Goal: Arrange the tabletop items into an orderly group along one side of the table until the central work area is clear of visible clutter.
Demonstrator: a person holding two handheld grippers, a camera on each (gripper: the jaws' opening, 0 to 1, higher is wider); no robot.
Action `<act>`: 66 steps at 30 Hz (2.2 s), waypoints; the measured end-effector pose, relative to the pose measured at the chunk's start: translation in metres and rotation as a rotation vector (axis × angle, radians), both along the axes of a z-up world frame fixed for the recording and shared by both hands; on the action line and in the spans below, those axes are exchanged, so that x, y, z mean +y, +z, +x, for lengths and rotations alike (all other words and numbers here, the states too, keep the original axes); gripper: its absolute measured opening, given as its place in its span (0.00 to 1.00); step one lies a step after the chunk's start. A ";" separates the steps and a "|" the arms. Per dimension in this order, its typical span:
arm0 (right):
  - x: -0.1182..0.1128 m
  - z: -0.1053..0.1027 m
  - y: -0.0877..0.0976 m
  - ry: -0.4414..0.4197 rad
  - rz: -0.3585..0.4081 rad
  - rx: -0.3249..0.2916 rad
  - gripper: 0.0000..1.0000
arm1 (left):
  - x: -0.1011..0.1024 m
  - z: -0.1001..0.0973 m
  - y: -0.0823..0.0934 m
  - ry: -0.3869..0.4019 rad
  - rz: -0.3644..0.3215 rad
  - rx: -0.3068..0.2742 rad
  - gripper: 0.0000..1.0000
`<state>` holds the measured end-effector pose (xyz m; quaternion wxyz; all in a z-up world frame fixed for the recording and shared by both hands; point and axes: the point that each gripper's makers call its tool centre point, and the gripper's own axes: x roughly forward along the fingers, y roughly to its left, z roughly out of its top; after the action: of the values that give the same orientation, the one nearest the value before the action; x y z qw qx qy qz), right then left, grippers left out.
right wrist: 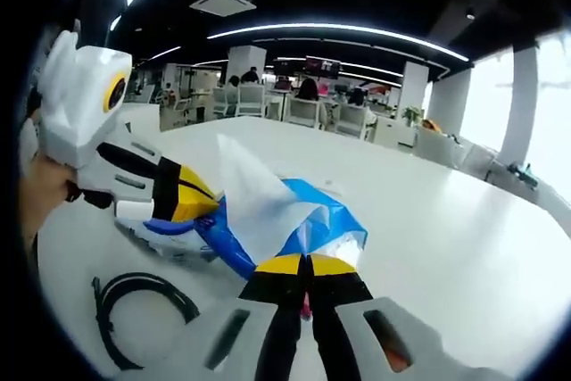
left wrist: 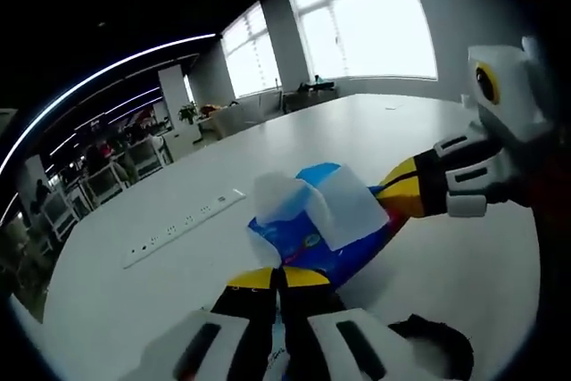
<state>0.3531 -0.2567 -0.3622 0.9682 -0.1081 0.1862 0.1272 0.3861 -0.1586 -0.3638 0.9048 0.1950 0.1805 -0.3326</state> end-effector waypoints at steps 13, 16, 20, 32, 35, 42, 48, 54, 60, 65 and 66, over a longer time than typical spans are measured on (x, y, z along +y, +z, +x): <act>-0.032 -0.007 -0.010 -0.005 -0.034 0.037 0.00 | -0.032 -0.014 -0.009 -0.039 0.013 0.012 0.00; -0.037 -0.007 -0.014 -0.010 -0.016 0.042 0.00 | -0.037 -0.015 -0.013 -0.044 0.041 0.000 0.00; -0.042 -0.007 -0.020 -0.016 -0.024 0.053 0.00 | -0.041 -0.018 -0.018 -0.047 0.040 0.008 0.00; -0.042 -0.011 -0.033 -0.002 -0.043 0.079 0.00 | -0.040 -0.028 -0.033 -0.048 0.066 0.028 0.00; -0.043 -0.014 -0.040 -0.003 -0.048 0.097 0.00 | -0.043 -0.033 -0.041 -0.060 0.084 0.029 0.00; -0.045 -0.021 -0.062 -0.007 -0.058 0.149 0.00 | -0.047 -0.039 -0.051 -0.086 0.162 0.011 0.00; -0.045 -0.022 -0.066 -0.010 -0.034 0.162 0.00 | -0.047 -0.039 -0.052 -0.092 0.167 0.020 0.00; -0.045 -0.023 -0.066 -0.008 -0.041 0.162 0.00 | -0.047 -0.039 -0.053 -0.093 0.171 0.017 0.00; -0.046 -0.026 -0.063 -0.012 -0.029 0.149 0.05 | -0.047 -0.041 -0.051 -0.139 0.211 -0.019 0.19; -0.048 -0.033 -0.058 -0.003 0.010 0.128 0.25 | -0.036 -0.039 -0.045 -0.156 0.220 -0.044 0.30; -0.049 -0.033 -0.058 -0.005 0.000 0.128 0.24 | -0.034 -0.039 -0.044 -0.153 0.215 -0.041 0.33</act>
<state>0.3197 -0.3057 -0.4203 0.9546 -0.0995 0.2479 0.1315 0.3470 -0.1929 -0.4077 0.8544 0.3107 0.1810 -0.3751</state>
